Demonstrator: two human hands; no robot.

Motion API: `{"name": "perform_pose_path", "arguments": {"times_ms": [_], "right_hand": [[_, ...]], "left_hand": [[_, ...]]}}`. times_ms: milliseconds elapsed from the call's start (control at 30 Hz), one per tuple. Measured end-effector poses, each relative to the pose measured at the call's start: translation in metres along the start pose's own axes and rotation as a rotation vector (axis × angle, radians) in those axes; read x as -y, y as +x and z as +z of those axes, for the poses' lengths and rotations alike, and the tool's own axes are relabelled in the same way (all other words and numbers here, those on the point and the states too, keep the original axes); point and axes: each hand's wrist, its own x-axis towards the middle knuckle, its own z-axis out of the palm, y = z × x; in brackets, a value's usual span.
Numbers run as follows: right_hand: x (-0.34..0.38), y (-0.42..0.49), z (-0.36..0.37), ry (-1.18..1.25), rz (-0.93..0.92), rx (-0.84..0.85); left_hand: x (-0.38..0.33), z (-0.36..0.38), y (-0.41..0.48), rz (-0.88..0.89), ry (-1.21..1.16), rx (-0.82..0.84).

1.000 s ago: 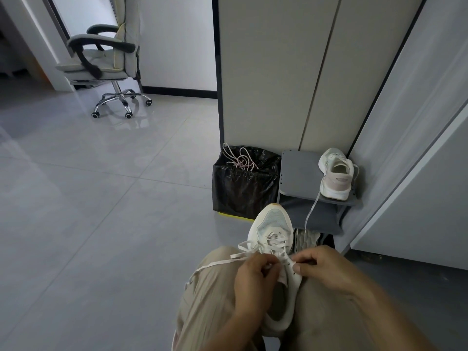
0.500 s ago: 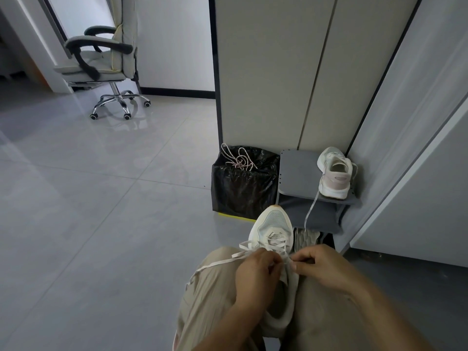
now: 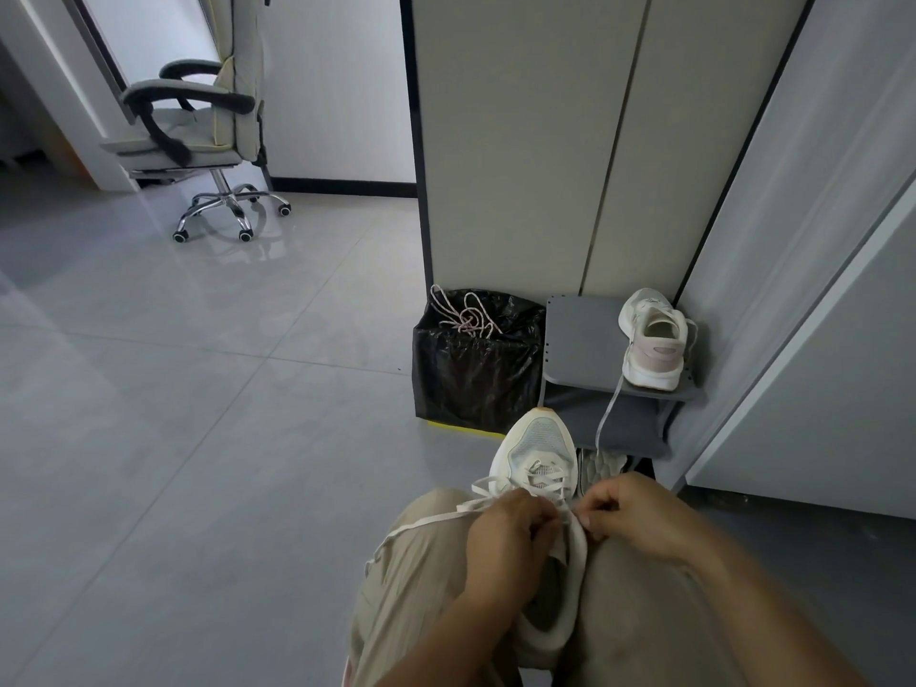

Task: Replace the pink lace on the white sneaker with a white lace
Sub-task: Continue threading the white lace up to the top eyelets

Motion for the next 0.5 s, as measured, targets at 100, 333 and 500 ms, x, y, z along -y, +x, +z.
{"name": "perform_pose_path", "arguments": {"times_ms": [100, 333, 500], "right_hand": [[0.000, 0.000, 0.002, -0.006, 0.003, -0.023], [0.001, -0.001, 0.008, -0.034, -0.010, -0.075], [-0.008, -0.002, 0.004, -0.032, 0.003, -0.166]], "left_hand": [[0.005, 0.003, 0.000, 0.021, -0.036, 0.044], [0.001, 0.002, 0.005, 0.116, 0.057, 0.038], [0.001, -0.015, 0.005, 0.090, -0.062, 0.004]]}}
